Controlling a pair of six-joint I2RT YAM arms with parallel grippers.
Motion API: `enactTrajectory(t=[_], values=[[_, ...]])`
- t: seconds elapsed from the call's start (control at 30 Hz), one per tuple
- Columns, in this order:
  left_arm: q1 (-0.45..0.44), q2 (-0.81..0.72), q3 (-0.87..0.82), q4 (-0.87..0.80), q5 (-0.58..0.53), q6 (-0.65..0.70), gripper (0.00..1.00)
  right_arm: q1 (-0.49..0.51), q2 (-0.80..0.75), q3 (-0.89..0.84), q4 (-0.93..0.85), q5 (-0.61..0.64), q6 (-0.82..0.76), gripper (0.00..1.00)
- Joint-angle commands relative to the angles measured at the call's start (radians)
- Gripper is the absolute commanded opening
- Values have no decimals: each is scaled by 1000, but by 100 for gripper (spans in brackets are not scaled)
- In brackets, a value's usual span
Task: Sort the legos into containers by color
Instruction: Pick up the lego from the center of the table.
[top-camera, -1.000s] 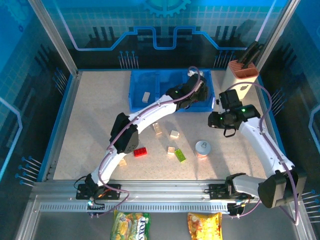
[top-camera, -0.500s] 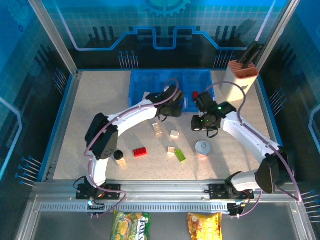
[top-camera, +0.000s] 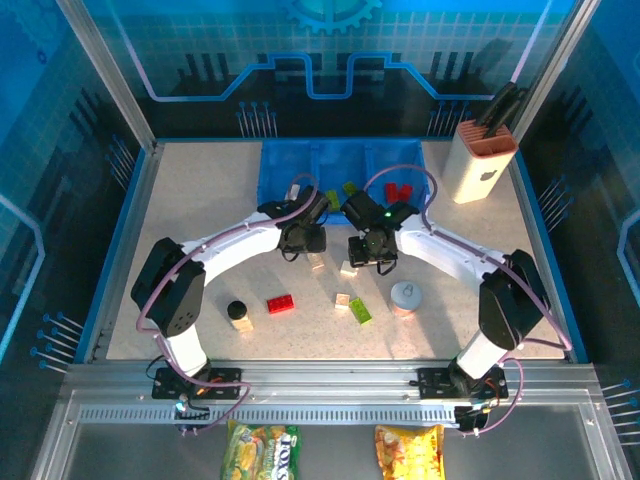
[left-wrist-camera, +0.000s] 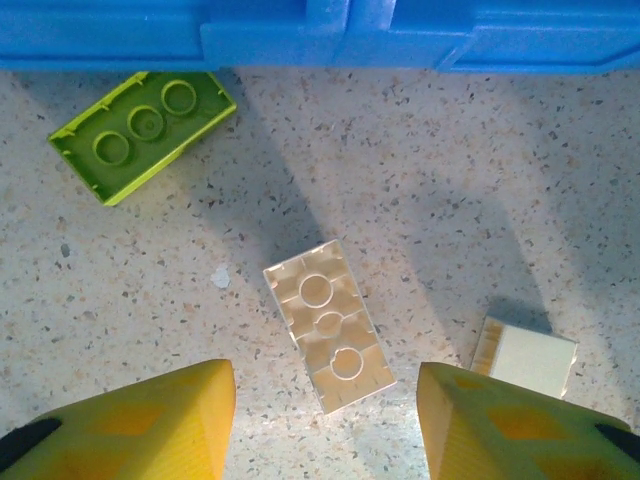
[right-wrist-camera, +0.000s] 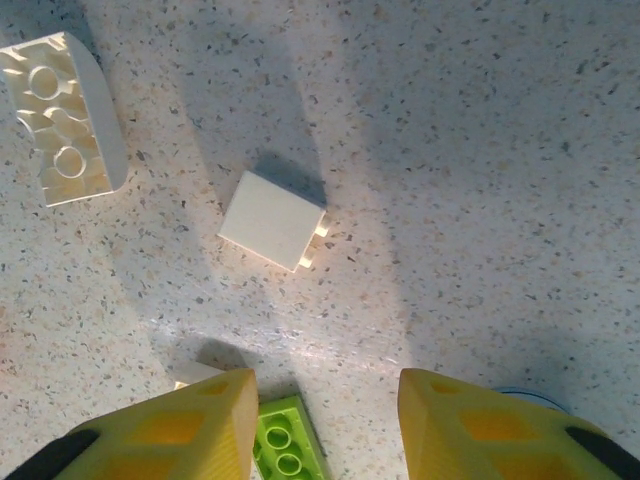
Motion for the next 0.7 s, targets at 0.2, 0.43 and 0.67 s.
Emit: enactTrajectory(t=[0.2,0.43,0.67], values=[[-2,91,20,-31,17,-73,62,16,20,24,5,35,22,42],[-11,163,61,-45,33,-77,65,15,14,15,2,38,17,42],[-14,212,80,-39,54,-70,64,12,6,11,-5,42,13,42]])
